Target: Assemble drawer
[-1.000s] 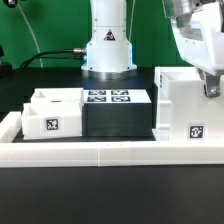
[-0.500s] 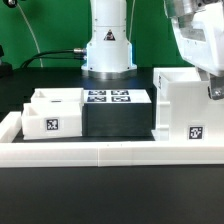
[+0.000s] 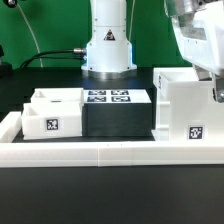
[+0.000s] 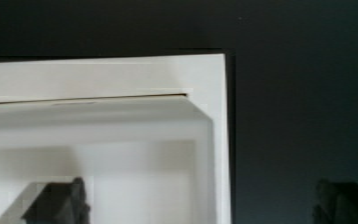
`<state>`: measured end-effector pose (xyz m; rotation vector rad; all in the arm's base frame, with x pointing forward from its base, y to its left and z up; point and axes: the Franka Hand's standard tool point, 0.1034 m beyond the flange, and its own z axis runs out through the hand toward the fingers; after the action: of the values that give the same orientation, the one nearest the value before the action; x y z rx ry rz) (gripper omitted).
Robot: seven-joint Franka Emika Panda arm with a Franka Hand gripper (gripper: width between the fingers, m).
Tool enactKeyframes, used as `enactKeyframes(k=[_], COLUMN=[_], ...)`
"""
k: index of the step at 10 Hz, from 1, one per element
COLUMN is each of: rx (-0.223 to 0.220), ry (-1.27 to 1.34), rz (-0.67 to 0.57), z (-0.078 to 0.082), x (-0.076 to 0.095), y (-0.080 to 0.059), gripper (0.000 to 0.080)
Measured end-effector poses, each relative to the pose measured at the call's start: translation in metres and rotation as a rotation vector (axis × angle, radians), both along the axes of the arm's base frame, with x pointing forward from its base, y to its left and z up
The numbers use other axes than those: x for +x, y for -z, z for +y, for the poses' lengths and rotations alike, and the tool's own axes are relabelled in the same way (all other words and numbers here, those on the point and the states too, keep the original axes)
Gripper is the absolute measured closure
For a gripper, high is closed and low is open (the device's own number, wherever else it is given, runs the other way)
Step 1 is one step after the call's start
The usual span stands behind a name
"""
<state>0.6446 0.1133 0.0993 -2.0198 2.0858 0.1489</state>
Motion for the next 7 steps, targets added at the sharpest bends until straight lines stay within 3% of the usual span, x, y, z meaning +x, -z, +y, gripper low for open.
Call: enactKeyframes(k=[2, 6, 7], rx=[-0.003, -0.008, -0.004], ry=[-0.04, -0.267, -0.251], rz=[-0.011, -0.075, -0.068], z=[0.0, -0.013, -0.013], x=[-0.001, -0.038, -0.04], y=[-0.002, -0.034, -0.034], gripper=[0.0151, 0.0151, 0.0151])
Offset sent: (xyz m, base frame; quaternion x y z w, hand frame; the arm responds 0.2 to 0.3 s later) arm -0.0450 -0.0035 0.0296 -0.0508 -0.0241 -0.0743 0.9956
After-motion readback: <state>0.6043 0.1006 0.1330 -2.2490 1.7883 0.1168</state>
